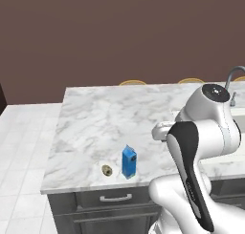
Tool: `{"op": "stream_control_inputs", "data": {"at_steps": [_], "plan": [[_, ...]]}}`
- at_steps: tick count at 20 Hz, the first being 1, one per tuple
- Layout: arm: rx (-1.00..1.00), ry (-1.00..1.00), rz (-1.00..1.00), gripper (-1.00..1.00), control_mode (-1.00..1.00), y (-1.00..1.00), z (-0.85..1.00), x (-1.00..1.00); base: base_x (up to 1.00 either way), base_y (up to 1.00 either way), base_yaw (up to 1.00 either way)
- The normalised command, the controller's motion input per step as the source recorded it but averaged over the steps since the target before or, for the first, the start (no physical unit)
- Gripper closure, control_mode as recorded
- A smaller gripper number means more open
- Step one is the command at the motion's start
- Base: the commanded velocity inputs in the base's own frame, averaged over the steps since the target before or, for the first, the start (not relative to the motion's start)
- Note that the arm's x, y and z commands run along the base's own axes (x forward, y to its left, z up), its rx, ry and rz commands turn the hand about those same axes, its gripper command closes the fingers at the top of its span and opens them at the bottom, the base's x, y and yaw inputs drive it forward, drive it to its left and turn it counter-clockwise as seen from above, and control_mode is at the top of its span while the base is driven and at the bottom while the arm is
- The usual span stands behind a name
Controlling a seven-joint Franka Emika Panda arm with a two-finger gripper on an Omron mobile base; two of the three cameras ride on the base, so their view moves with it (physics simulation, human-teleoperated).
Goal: Gather the eggs and milk located in the vicinity of the sink area and place them right next to the bowl.
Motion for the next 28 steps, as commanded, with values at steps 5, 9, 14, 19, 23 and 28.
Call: {"op": "stream_control_inputs", "data": {"at_steps": [5, 9, 14, 19, 23, 28], "plan": [[0.0, 0.0, 0.0, -1.0, 1.0, 0.0, 0.0, 0.0, 0.0, 0.0, 0.0], [0.0, 0.0, 0.0, -1.0, 1.0, 0.0, 0.0, 0.0, 0.0, 0.0, 0.0], [0.0, 0.0, 0.0, -1.0, 1.0, 0.0, 0.0, 0.0, 0.0, 0.0, 0.0], [0.0, 0.02, 0.0, -1.0, -1.0, 0.08, -0.06, 0.05, 0.0, 0.0, 0.0], [0.0, 0.15, 0.04, -1.0, -1.0, 0.33, -0.1, 0.53, 0.0, 0.0, 0.0], [0.01, 0.19, 0.13, -1.0, -1.0, 0.09, 0.0, 0.51, 0.0, 0.0, 0.0]]}}
